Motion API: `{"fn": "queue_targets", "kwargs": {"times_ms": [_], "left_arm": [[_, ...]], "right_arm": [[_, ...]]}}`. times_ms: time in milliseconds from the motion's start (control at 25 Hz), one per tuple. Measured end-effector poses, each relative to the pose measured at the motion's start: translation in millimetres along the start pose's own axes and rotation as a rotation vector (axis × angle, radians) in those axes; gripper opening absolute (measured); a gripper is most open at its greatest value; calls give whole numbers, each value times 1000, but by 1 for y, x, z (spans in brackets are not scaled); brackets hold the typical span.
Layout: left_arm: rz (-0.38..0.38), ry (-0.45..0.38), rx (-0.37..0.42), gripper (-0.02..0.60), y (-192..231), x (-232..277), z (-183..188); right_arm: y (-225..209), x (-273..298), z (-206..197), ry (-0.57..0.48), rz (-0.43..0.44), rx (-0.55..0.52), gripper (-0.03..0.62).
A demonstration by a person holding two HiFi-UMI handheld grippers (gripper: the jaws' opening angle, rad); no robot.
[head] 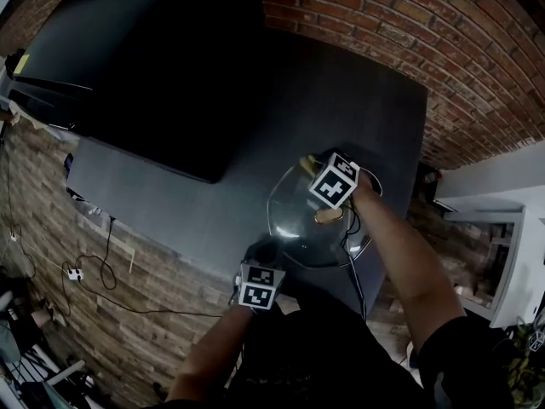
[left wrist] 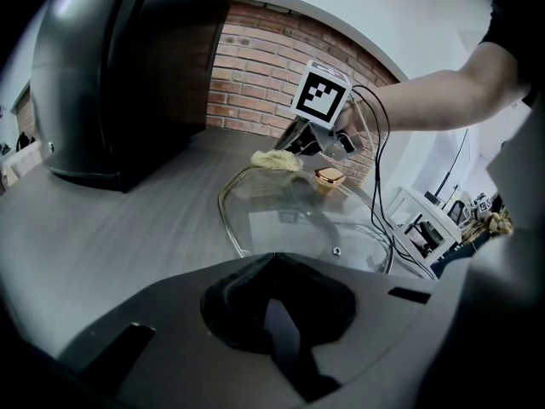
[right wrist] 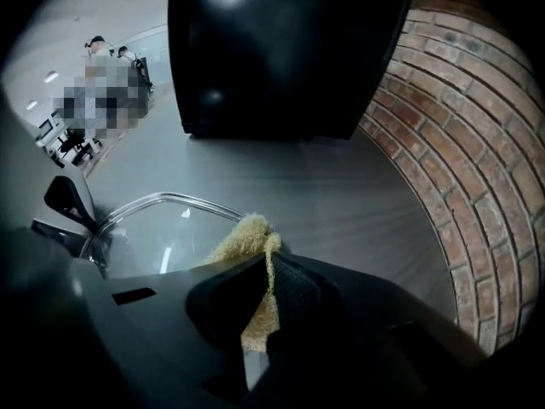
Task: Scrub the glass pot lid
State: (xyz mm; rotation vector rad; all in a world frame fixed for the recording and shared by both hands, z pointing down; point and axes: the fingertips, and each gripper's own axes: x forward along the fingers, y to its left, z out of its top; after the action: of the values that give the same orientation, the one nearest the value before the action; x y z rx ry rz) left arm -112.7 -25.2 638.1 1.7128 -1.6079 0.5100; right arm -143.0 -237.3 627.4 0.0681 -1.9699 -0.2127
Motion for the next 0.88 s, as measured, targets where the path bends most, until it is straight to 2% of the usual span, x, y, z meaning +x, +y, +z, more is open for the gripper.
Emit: {"fn": "queue_targets", "kwargs": {"times_ms": [480,880], "left_arm": [[-3,7,6,34,3,0,1],[-10,23,22,34,2,1,1]], "right_arm": [[-39,-23,-80,30,-43,246,25],[-36,-41,-134,36,-52,384,25]]}}
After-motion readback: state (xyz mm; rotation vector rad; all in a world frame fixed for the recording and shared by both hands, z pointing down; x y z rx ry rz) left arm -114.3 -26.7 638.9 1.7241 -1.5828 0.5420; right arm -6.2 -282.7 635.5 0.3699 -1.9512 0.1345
